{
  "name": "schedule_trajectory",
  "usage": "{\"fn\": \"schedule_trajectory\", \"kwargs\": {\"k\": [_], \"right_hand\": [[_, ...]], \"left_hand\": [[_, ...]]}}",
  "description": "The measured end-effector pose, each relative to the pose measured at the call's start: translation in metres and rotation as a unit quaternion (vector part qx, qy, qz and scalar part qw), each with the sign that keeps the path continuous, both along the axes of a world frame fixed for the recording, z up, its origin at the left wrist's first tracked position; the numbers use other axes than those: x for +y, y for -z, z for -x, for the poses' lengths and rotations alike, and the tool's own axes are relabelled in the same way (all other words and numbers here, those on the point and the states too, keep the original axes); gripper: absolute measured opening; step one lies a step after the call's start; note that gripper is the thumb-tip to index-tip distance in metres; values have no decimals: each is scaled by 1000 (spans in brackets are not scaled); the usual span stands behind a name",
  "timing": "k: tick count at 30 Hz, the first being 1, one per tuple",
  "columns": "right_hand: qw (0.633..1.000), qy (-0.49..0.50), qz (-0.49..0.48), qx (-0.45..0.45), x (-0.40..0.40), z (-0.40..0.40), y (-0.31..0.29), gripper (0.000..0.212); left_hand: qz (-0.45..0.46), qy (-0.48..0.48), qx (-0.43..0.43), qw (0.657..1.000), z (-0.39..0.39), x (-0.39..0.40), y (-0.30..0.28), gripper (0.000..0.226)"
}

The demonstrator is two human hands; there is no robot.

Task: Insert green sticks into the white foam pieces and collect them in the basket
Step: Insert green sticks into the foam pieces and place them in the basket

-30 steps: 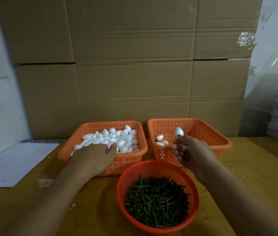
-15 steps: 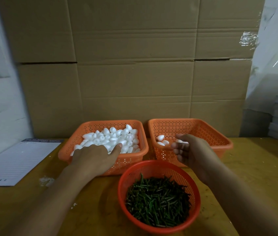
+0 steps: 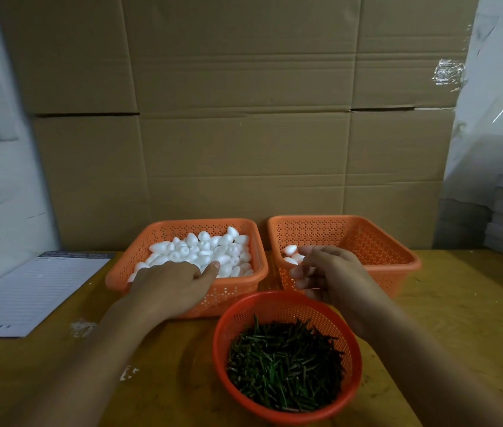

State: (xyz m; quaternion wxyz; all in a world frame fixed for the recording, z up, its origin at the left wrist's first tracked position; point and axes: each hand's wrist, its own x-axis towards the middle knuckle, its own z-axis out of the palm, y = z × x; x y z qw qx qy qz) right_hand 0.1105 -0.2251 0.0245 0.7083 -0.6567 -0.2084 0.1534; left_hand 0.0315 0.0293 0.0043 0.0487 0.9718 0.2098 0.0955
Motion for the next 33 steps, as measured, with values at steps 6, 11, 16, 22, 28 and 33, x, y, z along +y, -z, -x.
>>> {"fn": "schedule_trajectory", "kwargs": {"k": [6, 11, 16, 22, 28, 33], "right_hand": [[1000, -2, 6, -1, 1, 1, 0, 21], [1000, 0, 11, -1, 1, 0, 0, 21], [1000, 2, 13, 0, 1, 1, 0, 21], [1000, 3, 13, 2, 2, 3, -2, 21], [999, -8, 32, -6, 3, 5, -2, 20], [998, -25, 51, -15, 2, 7, -3, 19]], "left_hand": [[15, 1, 9, 1000, -2, 2, -2, 71], [6, -6, -1, 1000, -1, 2, -1, 73], [8, -9, -21, 1000, 0, 2, 0, 69], [5, 0, -44, 999, 1, 1, -3, 65], [93, 15, -58, 994, 3, 6, -9, 39], [215, 68, -135, 965, 2, 13, -10, 18]]}}
